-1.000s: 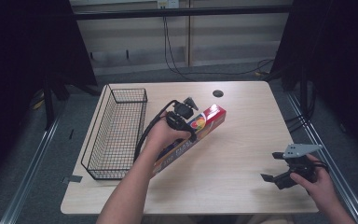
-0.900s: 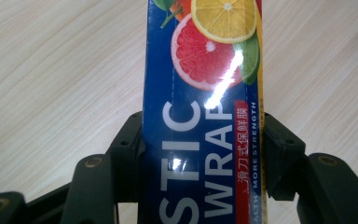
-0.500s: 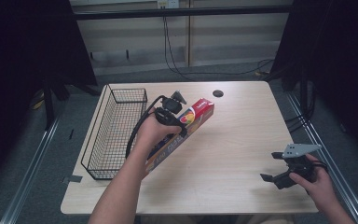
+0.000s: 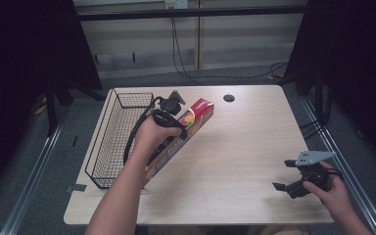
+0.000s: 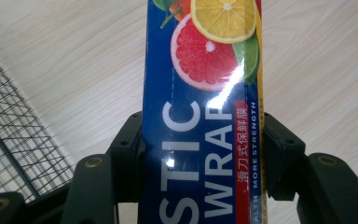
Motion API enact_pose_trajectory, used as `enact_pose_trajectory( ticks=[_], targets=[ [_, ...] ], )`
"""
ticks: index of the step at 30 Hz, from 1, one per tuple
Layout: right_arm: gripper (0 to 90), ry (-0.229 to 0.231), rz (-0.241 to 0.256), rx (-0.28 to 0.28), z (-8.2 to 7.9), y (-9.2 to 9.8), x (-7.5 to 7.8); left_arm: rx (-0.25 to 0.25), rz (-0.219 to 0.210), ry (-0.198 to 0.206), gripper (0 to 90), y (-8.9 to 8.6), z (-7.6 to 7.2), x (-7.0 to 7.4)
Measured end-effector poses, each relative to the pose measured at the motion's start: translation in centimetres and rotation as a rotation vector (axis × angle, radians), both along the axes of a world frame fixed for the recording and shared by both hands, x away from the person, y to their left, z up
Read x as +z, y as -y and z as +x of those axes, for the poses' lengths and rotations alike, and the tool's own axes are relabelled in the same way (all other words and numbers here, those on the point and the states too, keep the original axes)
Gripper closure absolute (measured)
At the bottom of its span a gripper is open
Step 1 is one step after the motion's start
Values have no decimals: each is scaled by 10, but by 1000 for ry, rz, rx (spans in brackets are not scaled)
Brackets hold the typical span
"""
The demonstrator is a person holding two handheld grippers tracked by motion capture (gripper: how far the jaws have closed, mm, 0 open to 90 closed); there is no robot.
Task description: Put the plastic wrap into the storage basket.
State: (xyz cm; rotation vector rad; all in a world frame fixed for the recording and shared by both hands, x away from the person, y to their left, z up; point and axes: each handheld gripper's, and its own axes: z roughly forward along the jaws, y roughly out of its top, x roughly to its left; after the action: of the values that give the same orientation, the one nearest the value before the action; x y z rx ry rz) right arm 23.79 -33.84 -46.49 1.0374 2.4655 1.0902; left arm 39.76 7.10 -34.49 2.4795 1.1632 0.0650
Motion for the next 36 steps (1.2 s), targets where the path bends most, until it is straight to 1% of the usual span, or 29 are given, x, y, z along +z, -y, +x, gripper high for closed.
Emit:
enact_pose_trajectory(
  ticks=[2,3,4,5,6,7,8,9,11,13,15,17,20,21,23,24,25,27,29,30,32,33,34,36],
  targets=[
    [35,0,3,2,0,0,0,6,5,0,435,-4,1,2],
    [35,-1,0,-1,0,0,0,25,-6,6,435,-5,0,2],
    [35,-2,0,-2,0,0,0,27,-4,-3,435,-7,1,3],
    [35,-2,-1,0,0,0,0,36,-14,3,435,-8,1,3],
    [35,-2,-1,0,0,0,-1,46,-8,1,435,-9,1,3],
    [35,-2,-2,1,0,0,-1,51,-7,7,435,-11,1,4],
    [35,-1,-2,1,0,0,-1,50,0,2,435,-13,1,5],
    [35,-3,-1,0,0,0,0,63,-4,10,435,-14,1,5],
    [35,-6,-2,-1,0,-1,0,65,5,7,435,-18,1,7],
    [35,-5,-3,1,0,-1,0,76,0,13,435,-22,2,8],
    [35,-6,-2,1,0,-1,0,74,11,7,435,-26,2,10],
    [35,-5,-5,1,0,-1,-1,88,8,11,435,-29,2,11],
    [35,-8,-10,0,0,-1,-1,97,16,7,435,-33,2,14],
    [35,-10,-9,4,0,-2,-2,102,12,12,435,-35,2,14],
    [36,-12,-7,0,0,-2,-1,99,16,7,435,-38,3,16],
    [35,-12,-6,5,0,-2,-1,102,16,11,435,-39,3,16],
    [35,-10,-8,7,0,-2,-1,119,14,12,435,-40,2,16],
    [36,-10,-9,7,0,-3,-2,126,16,5,435,-43,2,18],
    [36,-8,-13,9,0,-4,-2,139,14,11,435,-46,2,18],
    [36,-8,-13,9,0,-4,-2,141,17,6,435,-48,2,19],
    [36,-8,-11,5,0,-4,-2,152,20,11,435,-52,2,20],
    [36,-10,-9,3,1,-4,-2,149,22,9,435,-54,2,21],
    [36,-9,-9,3,1,-4,-2,161,15,13,435,-55,2,21],
    [36,-9,-9,6,1,-4,-2,170,16,15,435,-60,2,21]
  ],
)
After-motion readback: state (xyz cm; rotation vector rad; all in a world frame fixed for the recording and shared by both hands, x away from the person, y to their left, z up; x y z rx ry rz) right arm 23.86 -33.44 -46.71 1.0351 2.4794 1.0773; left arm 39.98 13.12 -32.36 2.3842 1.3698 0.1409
